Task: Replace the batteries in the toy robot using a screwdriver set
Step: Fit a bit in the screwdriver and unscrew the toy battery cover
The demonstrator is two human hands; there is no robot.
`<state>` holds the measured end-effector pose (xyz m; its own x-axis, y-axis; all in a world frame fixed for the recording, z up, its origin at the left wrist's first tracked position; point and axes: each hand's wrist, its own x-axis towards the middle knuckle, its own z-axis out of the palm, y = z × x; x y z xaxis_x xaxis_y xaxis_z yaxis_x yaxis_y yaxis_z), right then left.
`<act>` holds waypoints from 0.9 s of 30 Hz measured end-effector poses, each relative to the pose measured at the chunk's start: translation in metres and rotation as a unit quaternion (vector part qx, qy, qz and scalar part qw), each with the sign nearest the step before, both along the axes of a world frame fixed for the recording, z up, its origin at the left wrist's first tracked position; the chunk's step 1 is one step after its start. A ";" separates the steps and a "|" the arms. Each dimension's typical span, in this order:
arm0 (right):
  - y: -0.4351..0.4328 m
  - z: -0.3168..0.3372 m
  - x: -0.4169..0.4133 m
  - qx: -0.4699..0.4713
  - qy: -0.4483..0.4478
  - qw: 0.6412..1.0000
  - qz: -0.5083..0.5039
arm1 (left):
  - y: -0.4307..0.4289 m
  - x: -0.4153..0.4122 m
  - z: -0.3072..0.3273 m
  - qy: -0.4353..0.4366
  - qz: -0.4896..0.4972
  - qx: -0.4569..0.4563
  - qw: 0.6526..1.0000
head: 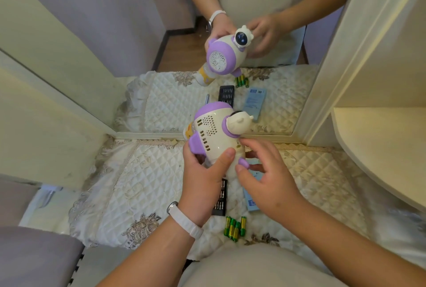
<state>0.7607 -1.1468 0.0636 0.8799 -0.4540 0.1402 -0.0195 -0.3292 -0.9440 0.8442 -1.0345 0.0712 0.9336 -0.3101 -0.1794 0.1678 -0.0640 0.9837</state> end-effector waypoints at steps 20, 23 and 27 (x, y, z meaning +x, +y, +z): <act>-0.013 0.010 0.005 0.036 -0.015 0.999 0.017 | 0.001 -0.010 0.020 -0.056 0.004 0.026 0.998; -0.011 0.013 0.007 0.155 -0.008 0.988 0.020 | 0.000 -0.011 0.020 -0.062 -0.004 0.032 0.998; -0.010 0.013 0.008 0.199 -0.010 0.980 0.004 | -0.002 -0.012 0.020 -0.067 -0.009 0.033 0.997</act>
